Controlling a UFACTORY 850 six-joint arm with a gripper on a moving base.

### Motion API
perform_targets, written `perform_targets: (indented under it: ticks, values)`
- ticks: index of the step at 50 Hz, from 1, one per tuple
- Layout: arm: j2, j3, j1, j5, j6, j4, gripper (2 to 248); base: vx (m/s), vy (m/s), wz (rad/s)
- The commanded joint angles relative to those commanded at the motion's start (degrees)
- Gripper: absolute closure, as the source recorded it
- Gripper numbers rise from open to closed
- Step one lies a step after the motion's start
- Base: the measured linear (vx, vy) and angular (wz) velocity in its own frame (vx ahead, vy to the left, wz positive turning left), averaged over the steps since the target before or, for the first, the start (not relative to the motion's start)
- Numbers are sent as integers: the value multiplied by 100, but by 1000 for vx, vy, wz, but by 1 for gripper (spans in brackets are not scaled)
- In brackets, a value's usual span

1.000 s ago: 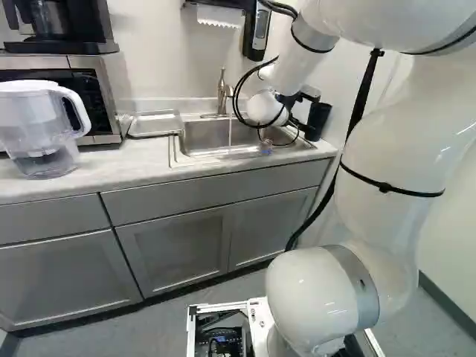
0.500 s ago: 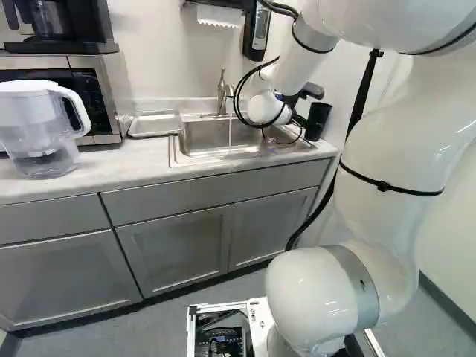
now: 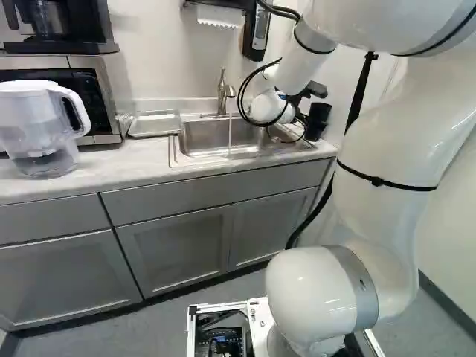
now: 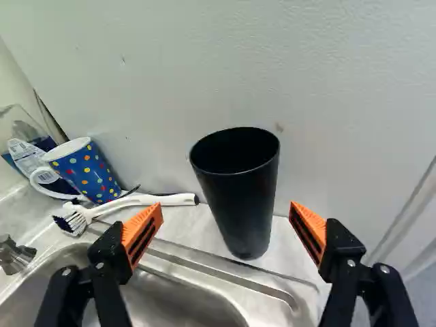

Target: Rinse the cup and place it in the tray

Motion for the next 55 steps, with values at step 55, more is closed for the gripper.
perform_targets:
  ticks: [55]
  values:
    - [-447,-380,-362,24,-932,0,3,0,0,0]
